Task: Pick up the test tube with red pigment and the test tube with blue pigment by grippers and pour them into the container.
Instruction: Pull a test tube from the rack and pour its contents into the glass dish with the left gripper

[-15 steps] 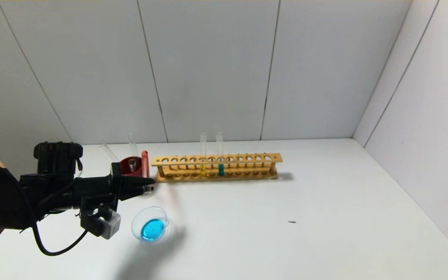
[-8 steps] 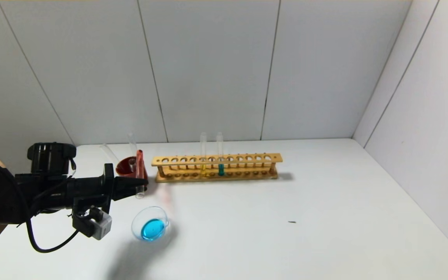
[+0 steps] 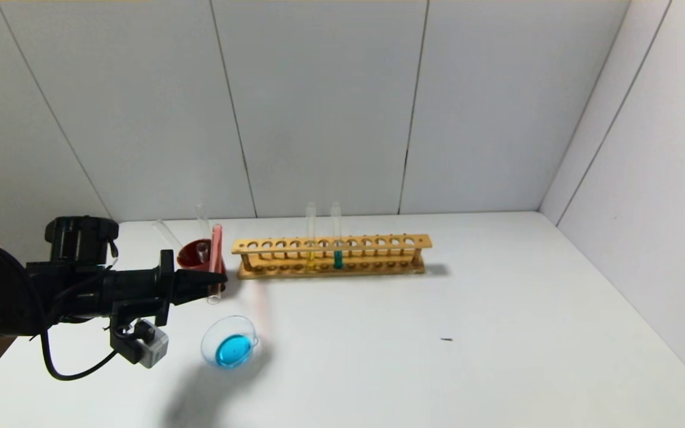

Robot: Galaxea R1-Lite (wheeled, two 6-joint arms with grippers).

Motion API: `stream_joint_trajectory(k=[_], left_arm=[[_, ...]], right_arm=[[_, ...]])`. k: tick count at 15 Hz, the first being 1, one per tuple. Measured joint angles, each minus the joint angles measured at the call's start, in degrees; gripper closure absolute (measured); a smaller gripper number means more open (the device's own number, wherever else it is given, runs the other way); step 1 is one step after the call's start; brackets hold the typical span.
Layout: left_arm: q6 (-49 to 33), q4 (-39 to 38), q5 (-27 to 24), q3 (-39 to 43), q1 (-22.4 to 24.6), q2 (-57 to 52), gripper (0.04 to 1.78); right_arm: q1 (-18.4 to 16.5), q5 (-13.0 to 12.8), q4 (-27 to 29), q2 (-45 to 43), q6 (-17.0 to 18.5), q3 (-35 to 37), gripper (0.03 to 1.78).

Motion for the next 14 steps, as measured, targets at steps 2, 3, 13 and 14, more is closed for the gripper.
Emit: stream_joint_trajectory(k=[2,3,13,14], left_arm=[[0.24,0.00,-0.10,-0.04,-0.02,0.20,1.52],[0.41,0.00,-0.29,-0.01,-0.02,0.28,1.52],[1.97,-0.02,-0.88,-0.87,0.38,1.13,1.52],[2.29,-0.02,-0.88,-0.87,0.39,1.13,1.52]], right_arm=[[0.00,0.02,0.00,0.00,0.00,0.00,0.06],[0.00,0.02,0.00,0.00,0.00,0.00,0.06],[0.00,0.02,0.00,0.00,0.00,0.00,0.06],[0.00,0.00,0.00,0.00,0.00,0.00,0.06]])
